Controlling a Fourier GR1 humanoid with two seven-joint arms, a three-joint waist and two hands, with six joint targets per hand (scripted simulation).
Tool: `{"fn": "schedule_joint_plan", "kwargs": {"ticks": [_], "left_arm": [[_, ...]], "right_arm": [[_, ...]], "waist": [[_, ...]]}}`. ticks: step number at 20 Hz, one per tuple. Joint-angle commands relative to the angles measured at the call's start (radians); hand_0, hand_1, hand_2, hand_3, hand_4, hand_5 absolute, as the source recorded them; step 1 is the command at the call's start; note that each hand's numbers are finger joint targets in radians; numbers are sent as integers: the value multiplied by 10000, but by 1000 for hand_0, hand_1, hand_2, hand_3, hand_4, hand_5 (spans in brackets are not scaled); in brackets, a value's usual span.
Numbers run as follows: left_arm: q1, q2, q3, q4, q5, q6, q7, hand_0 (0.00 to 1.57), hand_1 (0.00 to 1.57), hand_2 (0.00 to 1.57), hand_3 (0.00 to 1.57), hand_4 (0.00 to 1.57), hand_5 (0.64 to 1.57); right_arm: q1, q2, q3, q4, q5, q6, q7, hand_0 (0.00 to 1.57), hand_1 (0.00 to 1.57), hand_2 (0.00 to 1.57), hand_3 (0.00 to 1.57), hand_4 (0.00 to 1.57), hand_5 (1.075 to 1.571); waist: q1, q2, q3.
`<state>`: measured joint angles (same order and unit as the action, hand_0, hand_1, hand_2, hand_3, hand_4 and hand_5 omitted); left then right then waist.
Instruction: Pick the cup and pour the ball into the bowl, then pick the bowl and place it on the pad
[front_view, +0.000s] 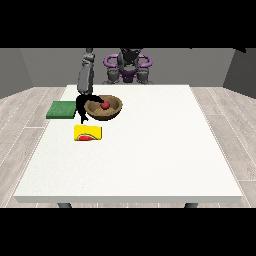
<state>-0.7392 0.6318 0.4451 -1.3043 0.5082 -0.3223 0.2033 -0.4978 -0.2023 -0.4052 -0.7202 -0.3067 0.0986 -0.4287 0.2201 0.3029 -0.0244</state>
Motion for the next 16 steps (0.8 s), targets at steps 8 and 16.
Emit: {"fn": "schedule_joint_plan", "kwargs": {"ticks": [8,16], "left_arm": [[208,428,461,430,483,-675,-197,0,0,0,0,641,1570],[1028,534,720,1994,-165,-760,-1083,0,0,0,0,726,1569]], "right_arm": [[536,-306,57,306,426,-1312,1160,1571,1571,1571,1571,1074,1491],[-527,-1190,891,-718,805,-2086,4598,1571,1571,1571,1571,1037,1535]], "waist": [[400,371,223],[-754,-1107,222]]}}
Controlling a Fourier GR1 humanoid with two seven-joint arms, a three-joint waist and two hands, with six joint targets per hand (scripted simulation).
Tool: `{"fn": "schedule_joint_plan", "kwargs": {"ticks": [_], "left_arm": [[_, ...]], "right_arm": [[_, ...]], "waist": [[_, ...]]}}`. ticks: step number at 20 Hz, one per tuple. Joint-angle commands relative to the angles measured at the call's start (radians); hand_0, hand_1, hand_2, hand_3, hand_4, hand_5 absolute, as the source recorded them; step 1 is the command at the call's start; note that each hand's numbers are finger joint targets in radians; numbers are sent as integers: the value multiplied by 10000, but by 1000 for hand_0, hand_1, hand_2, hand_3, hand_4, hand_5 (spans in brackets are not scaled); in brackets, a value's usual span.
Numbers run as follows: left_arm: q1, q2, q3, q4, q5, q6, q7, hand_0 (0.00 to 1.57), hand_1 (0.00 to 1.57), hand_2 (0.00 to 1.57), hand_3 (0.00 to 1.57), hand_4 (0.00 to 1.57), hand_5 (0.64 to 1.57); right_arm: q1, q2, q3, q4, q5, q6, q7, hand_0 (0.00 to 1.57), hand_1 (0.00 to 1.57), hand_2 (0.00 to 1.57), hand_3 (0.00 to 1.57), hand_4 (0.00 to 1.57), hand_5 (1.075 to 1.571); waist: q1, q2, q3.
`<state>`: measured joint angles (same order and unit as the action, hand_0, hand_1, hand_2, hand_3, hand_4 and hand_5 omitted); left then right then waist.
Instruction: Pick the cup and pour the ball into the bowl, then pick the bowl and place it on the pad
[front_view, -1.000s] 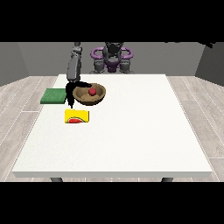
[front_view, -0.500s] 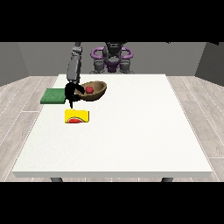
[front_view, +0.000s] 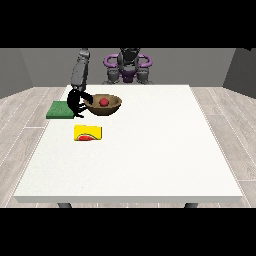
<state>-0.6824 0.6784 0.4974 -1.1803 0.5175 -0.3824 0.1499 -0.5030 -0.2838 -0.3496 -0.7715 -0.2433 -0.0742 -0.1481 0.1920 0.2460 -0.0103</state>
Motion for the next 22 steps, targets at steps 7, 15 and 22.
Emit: {"fn": "schedule_joint_plan", "kwargs": {"ticks": [7,15,22], "left_arm": [[604,997,732,1756,-200,-422,-844,0,0,0,0,712,1566],[1160,1523,962,2734,-519,-914,-1885,0,0,0,0,703,1560],[864,1486,1165,1725,-455,-310,-2690,0,0,0,0,669,1556]], "right_arm": [[-1171,-1742,545,-414,396,389,2736,1571,1571,1571,1571,975,1563],[-788,-2058,822,-549,721,885,2459,1571,1571,1571,1571,979,1570],[-1193,-3420,-414,870,182,2037,398,1571,1571,1571,338,996,1569]], "waist": [[-1179,-502,99],[-1830,-260,96],[-1448,1561,118]]}}
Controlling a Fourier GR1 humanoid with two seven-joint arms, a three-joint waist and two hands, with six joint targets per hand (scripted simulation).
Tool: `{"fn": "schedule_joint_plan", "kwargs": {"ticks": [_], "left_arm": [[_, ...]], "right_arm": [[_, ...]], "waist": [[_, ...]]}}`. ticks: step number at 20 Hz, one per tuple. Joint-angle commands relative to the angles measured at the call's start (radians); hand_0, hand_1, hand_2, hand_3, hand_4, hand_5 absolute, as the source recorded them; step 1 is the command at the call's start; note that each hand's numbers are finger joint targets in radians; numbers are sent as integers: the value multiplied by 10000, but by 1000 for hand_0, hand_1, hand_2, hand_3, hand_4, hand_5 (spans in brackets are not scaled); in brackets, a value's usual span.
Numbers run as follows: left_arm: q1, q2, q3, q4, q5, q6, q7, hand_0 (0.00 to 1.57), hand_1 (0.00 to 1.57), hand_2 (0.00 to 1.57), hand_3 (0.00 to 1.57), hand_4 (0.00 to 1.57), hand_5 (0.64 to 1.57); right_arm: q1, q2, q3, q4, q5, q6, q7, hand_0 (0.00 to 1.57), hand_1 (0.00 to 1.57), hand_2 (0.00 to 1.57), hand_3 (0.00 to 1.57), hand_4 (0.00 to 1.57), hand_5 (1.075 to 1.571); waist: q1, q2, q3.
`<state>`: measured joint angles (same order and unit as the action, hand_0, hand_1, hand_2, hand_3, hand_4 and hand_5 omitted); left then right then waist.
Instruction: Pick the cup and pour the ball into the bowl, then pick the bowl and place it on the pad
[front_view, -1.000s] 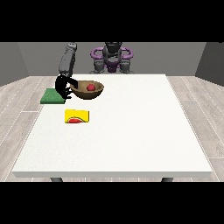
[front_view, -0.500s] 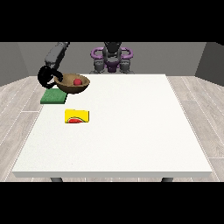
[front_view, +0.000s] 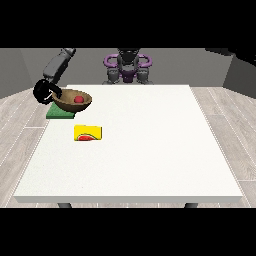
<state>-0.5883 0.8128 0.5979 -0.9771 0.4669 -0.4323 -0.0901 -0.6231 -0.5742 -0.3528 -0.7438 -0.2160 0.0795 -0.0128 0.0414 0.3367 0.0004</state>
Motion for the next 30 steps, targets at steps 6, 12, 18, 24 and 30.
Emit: {"fn": "schedule_joint_plan", "kwargs": {"ticks": [6,12,18,24,30], "left_arm": [[349,425,759,-1510,817,39,48,0,0,0,0,682,1556],[1084,78,880,-3143,1506,336,1026,0,0,0,0,690,1557],[1184,14,589,-2535,1362,425,1117,0,0,0,0,696,1556],[968,138,370,-2574,1654,572,1672,0,0,0,0,667,1555],[1436,128,292,-1678,1154,387,1287,0,0,0,0,657,1541]], "right_arm": [[377,-1345,-1129,2144,-180,1209,-3062,1571,1571,1571,0,956,1571],[174,-2335,-1185,3391,97,1821,-3355,1571,1571,1571,0,984,1570],[312,-1585,-447,3260,690,1472,-3395,1571,1571,1571,460,982,1567],[-172,-1275,-241,3660,746,1536,-2426,1571,1571,1571,1056,988,1563],[-188,-1185,-958,4113,-261,2190,-816,1571,1571,1571,1334,826,1539]], "waist": [[308,1656,24],[402,1470,33],[170,786,5],[285,172,5],[-36,-592,-5]]}}
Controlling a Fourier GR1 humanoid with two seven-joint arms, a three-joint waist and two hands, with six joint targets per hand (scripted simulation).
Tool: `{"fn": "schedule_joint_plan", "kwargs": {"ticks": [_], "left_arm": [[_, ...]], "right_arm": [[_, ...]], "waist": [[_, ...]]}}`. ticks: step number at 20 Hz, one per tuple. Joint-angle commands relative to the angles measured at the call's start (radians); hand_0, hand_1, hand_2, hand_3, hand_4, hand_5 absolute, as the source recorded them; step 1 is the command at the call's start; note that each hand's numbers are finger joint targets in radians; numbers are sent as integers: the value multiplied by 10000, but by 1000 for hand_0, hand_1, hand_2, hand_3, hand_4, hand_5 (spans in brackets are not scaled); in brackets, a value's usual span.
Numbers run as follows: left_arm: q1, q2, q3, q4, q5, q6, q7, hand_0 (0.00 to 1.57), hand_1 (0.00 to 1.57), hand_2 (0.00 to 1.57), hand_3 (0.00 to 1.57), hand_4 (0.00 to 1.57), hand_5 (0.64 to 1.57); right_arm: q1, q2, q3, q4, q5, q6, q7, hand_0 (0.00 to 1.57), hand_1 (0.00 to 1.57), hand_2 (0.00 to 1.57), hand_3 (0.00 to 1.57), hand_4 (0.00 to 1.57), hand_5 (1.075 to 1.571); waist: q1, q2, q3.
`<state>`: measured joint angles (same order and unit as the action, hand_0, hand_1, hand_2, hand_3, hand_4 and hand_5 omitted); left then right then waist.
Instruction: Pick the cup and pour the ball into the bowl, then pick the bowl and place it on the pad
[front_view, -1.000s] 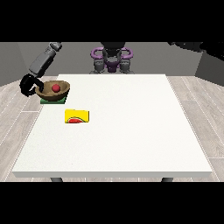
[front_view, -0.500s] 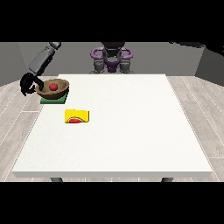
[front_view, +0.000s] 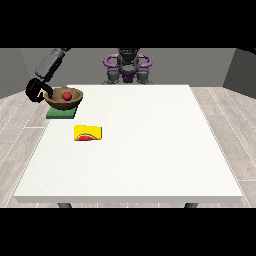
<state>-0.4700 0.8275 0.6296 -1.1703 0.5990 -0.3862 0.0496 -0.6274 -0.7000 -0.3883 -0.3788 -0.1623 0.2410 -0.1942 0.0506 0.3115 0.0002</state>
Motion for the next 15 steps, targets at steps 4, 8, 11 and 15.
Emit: {"fn": "schedule_joint_plan", "kwargs": {"ticks": [4,8,11,15], "left_arm": [[-83,454,117,348,159,-199,83,0,0,0,0,645,1540],[-138,-12,-160,-258,398,39,246,0,0,0,0,761,1544],[-177,-904,-957,-1400,996,584,1672,0,0,0,0,983,1570],[594,-1368,-1510,-513,217,666,1702,0,0,0,0,983,1570]], "right_arm": [[-1,-352,-201,254,-75,-694,627,669,669,301,523,0,1535],[-212,-675,-325,470,-195,-547,1083,0,0,0,0,0,1485],[-470,-1358,-182,613,-13,-258,1818,0,0,0,0,0,1477],[-1034,-435,94,-393,-182,286,1830,0,0,0,0,701,1219]], "waist": [[166,-61,6],[70,-230,10],[190,-1604,19],[-410,-3692,-27]]}}
